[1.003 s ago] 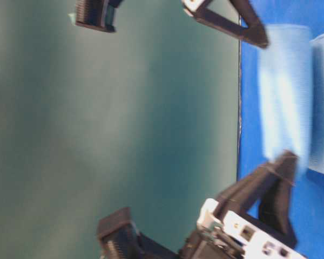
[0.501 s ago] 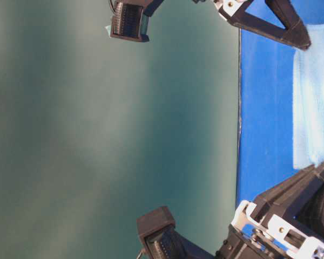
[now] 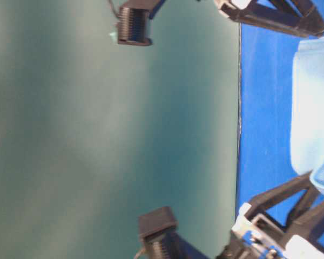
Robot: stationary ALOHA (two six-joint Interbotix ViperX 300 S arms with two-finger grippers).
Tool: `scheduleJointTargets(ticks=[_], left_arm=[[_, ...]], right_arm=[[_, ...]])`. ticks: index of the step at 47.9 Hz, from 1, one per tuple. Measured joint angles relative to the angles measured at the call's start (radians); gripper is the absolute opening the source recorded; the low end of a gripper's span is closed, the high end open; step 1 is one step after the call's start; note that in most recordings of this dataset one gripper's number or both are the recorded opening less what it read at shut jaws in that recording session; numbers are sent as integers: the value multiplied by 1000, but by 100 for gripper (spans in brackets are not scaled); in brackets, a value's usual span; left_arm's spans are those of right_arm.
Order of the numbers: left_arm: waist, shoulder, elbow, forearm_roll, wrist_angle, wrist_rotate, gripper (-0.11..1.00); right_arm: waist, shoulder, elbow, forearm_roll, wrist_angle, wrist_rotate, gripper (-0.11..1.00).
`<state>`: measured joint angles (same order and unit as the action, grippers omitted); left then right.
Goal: Fold the light blue towel.
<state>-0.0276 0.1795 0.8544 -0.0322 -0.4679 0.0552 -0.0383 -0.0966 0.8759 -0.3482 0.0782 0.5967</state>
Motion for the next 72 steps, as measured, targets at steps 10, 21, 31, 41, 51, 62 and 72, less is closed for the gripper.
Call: scheduleJointTargets(ticks=[10,21,31,41,51,62,72], left_arm=[[-2,-178,3,0,127,2,78],[-15,-411,23,0,258,17,78],[-18,-609,97,0,268,18,77],[-18,-831,204,0,275,18,76],[-18,-1057,301,0,318,18,76],[-18,-1229,408,0,376,5,75],[-18,-1331,474,0,436,2,75]], right_arm=[[11,-120,-12,-18,83,-2,58],[11,-304,-11,-67,161,-2,58],[11,-500,26,-120,221,-2,58],[11,-716,74,-146,275,-2,58],[11,-890,155,-167,302,-2,58],[11,-1023,276,-169,291,8,58],[3,-1081,380,-169,219,11,58]])
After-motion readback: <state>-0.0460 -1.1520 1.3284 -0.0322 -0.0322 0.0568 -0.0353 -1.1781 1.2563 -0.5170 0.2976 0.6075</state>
